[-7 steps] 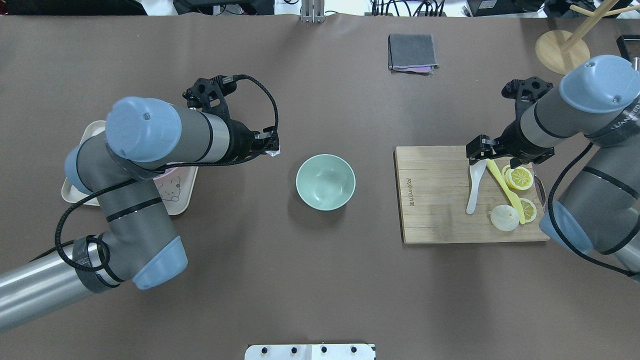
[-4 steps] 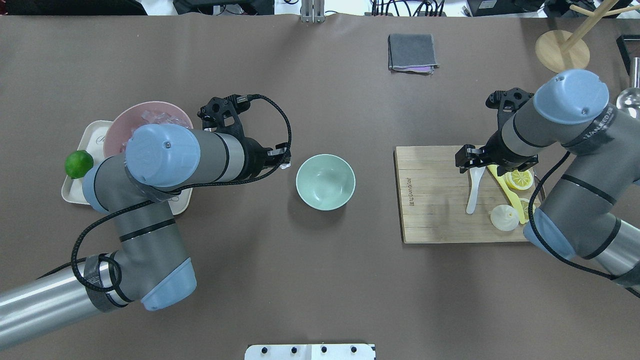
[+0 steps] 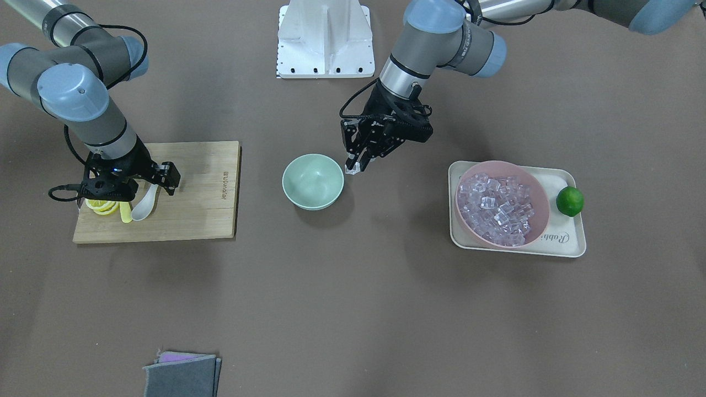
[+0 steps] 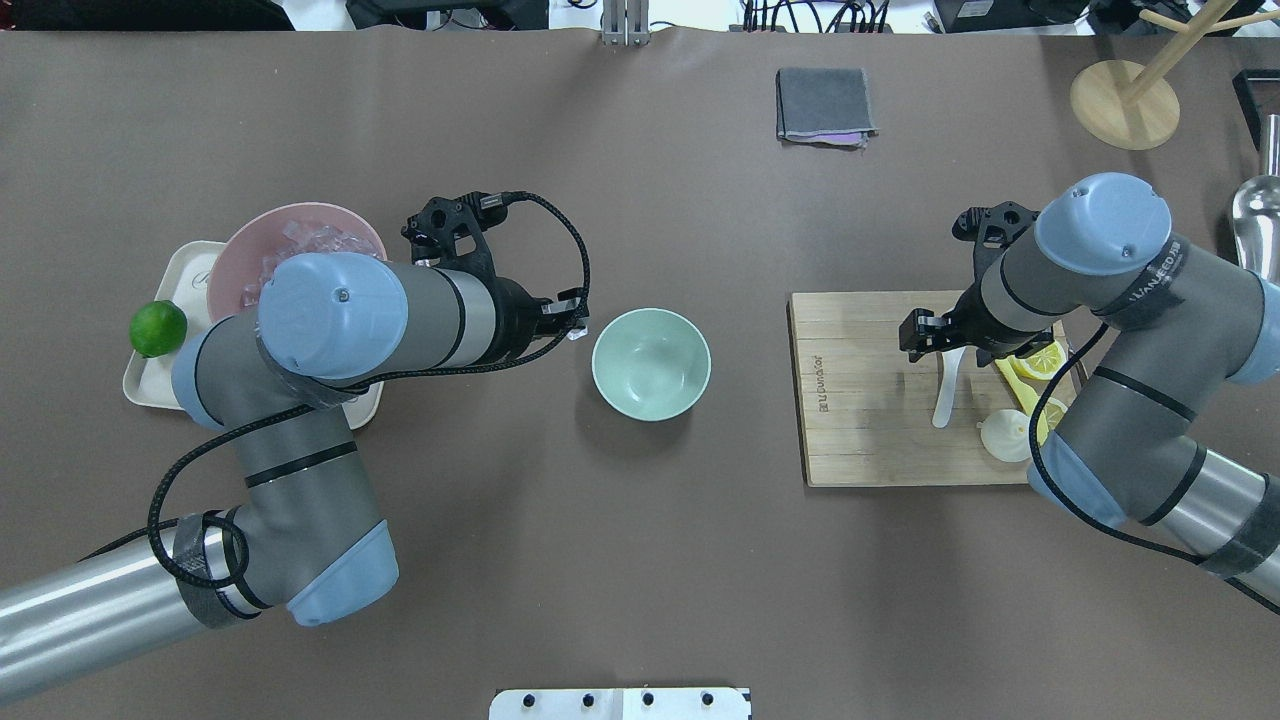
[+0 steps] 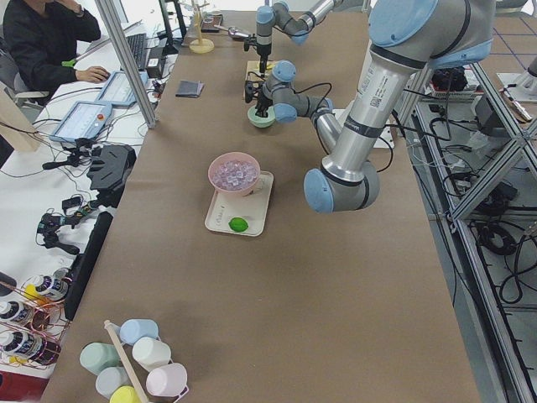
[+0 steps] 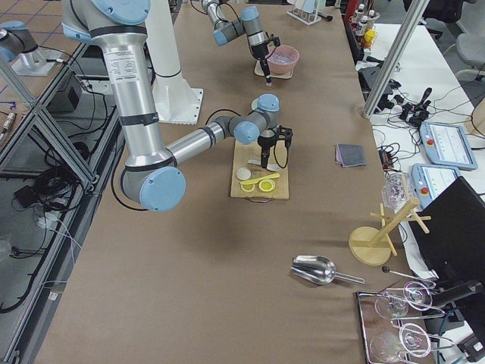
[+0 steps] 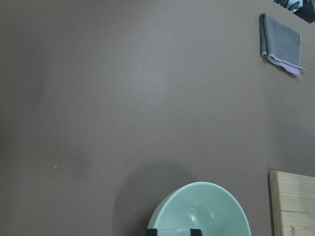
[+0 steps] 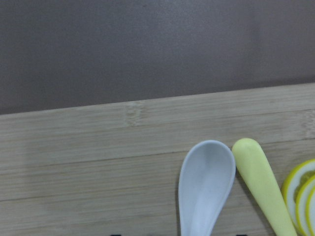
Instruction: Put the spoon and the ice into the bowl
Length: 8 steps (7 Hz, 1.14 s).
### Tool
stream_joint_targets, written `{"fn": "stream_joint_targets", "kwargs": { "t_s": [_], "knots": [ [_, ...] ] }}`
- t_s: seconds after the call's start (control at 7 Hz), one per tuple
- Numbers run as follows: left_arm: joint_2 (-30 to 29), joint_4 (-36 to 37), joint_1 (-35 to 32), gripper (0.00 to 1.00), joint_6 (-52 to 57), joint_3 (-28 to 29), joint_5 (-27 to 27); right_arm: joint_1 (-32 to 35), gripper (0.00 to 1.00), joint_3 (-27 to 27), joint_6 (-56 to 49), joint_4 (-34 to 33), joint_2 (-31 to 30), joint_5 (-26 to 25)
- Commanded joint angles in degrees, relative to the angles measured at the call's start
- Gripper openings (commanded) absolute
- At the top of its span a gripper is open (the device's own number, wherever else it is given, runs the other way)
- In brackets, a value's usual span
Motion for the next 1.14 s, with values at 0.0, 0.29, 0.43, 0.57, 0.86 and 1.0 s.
{"fn": "stream_joint_targets", "kwargs": {
  "t_s": [0.0,0.29,0.43,0.57,0.86,1.0],
  "knots": [
    [-0.32,0.00,0.01,0.00,0.03,0.09,0.00,-0.07,0.75,-0.45,0.11,0.67,-0.55,0.06],
    [-0.33,0.00,0.01,0.00,0.03,0.09,-0.09,-0.15,0.70,-0.44,0.11,0.67,-0.73,0.15],
    [-0.33,0.00,0.01,0.00,0.12,0.00,-0.09,-0.24,0.67,-0.45,0.11,0.67,-0.82,0.06],
    [-0.41,0.00,0.01,0.00,0.12,0.00,-0.09,-0.33,0.64,-0.54,0.11,0.67,-0.82,0.06],
    [-0.41,0.00,0.01,0.00,0.29,0.00,-0.09,-0.42,0.29,-0.45,0.11,0.67,-0.73,0.15],
    [-0.85,0.00,0.01,0.00,0.38,0.00,-0.17,-0.59,0.10,-0.54,0.11,0.67,-0.73,0.15]
  ]
}}
